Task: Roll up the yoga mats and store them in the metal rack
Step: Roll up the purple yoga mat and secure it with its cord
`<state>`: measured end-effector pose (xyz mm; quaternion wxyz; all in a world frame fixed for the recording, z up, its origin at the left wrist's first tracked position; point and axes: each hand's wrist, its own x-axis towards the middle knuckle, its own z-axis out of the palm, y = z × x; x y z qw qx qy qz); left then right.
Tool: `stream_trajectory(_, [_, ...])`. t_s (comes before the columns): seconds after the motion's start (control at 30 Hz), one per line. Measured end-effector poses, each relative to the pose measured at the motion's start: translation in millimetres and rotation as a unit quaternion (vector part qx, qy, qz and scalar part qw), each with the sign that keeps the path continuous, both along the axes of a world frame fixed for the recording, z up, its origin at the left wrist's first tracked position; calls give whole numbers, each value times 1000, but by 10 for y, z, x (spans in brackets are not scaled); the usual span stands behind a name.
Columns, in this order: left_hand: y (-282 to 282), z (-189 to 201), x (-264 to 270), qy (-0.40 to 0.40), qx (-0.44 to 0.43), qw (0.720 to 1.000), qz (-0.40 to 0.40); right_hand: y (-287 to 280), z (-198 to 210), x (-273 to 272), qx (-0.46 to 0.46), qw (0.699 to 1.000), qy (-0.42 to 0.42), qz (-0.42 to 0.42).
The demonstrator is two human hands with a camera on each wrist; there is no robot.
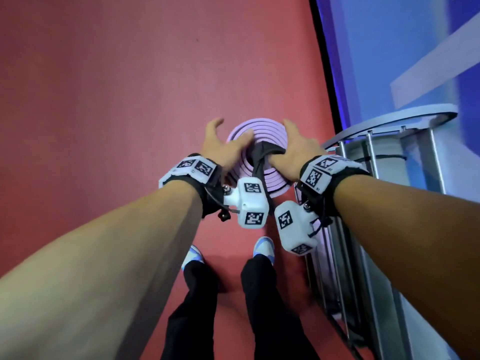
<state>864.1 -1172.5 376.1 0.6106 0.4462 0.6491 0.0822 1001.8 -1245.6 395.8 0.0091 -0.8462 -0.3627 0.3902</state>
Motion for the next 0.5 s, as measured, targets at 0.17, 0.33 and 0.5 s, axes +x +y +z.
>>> stream_trajectory(0.17, [-278, -29, -272, 61, -213, 972, 84, -70, -26, -9, 3, 998, -2, -65])
stream_trajectory(0.33, [-502, -106, -309, -54, -197, 976, 79, -23, -37, -64, -9, 998, -14, -58])
stream_trajectory(0.5, [-344, -99, -299, 57, -42, 996, -45, 7, -26, -109, -32, 995, -93, 5])
